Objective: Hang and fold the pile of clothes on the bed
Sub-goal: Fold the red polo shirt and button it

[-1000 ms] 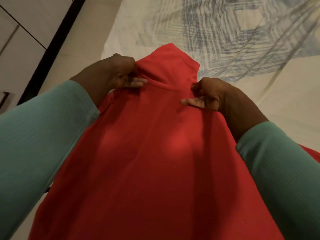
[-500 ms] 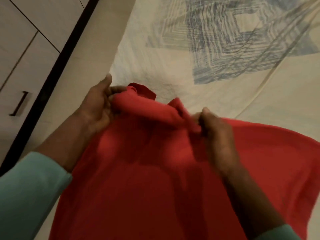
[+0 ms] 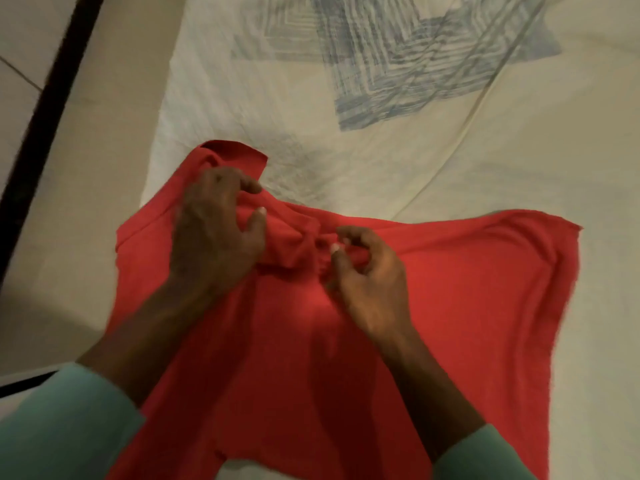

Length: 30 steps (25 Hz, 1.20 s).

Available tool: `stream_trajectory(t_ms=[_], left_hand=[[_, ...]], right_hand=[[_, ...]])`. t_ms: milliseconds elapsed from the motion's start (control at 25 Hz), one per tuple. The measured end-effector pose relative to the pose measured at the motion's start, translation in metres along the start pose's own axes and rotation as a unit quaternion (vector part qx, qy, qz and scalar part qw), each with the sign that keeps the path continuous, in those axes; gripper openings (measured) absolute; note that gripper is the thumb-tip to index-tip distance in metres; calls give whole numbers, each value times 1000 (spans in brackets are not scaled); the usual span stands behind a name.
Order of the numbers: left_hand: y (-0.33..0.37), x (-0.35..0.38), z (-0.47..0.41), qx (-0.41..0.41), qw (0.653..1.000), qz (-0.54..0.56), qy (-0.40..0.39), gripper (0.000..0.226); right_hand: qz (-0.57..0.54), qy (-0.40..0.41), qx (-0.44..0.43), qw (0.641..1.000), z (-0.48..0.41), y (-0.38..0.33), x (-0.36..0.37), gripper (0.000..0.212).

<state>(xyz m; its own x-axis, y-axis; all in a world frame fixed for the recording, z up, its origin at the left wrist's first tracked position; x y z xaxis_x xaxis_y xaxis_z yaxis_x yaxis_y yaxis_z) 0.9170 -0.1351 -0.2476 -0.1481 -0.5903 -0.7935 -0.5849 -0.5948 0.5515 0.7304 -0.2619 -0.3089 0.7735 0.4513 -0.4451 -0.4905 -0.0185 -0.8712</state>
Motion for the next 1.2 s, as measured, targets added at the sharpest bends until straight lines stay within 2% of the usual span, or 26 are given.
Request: stream_trajectory(t_ms=[80, 120, 160, 240, 320, 400, 480, 560, 640, 680, 800, 880, 1000, 1120, 1200], left_hand=[[49, 44, 20, 68, 984, 101, -127, 41], [66, 69, 31, 86, 975, 93, -183, 46], [80, 90, 38, 104, 971, 54, -210, 51], [99, 122, 41, 140, 967, -61, -204, 57], [113, 142, 35, 165, 954, -153, -200, 60], [116, 157, 28, 157, 944, -172, -234, 53], [119, 162, 25, 137, 951, -97, -261, 37], [121, 159, 21, 137, 958, -5, -250, 31], [124, 154, 22, 166, 955, 41, -244, 38], [125, 154, 25, 195, 949, 25, -245, 44], [126, 157, 42, 331, 913, -130, -200, 69], [129, 159, 54, 385, 894, -156, -170, 71], [126, 158, 55, 384, 901, -126, -160, 64], [117, 142, 45, 334, 926, -107, -139, 78], [116, 136, 57, 375, 906, -140, -136, 75]], right_hand=[[-28, 142, 50, 988, -27, 24, -59, 27], [-68, 211, 107, 969, -45, 44, -93, 30], [-107, 271, 173, 941, -61, 64, -125, 35], [-156, 340, 269, 888, -98, 97, -184, 44], [-196, 323, 333, 864, -133, 113, -219, 48], [-194, 288, 378, 858, -151, 119, -234, 49], [-153, 249, 393, 872, -159, 118, -239, 44], [-149, 231, 404, 873, -159, 117, -239, 40], [-157, 247, 405, 866, -154, 118, -245, 39], [-161, 262, 399, 864, -151, 119, -250, 36], [-219, 302, 378, 847, -133, 119, -261, 30], [-308, 306, 378, 818, -119, 123, -264, 24], [-371, 306, 382, 789, -106, 134, -267, 34], [-378, 325, 380, 779, -100, 143, -273, 42], [-353, 328, 380, 789, -94, 146, -275, 41]])
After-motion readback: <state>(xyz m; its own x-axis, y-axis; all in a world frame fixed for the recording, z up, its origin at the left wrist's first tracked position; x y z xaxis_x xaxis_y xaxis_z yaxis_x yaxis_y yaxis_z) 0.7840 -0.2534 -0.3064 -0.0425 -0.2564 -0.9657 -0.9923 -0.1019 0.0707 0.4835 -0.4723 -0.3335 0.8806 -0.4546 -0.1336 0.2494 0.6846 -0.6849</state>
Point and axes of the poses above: each hand's wrist, its own z-axis away from the middle knuckle, its own x-axis out of the palm, y = z × x, the point moved 7 cm from there along -z, towards the middle knuckle, and after that the axes turned 12 degrees about y, right-handed, at the moved point
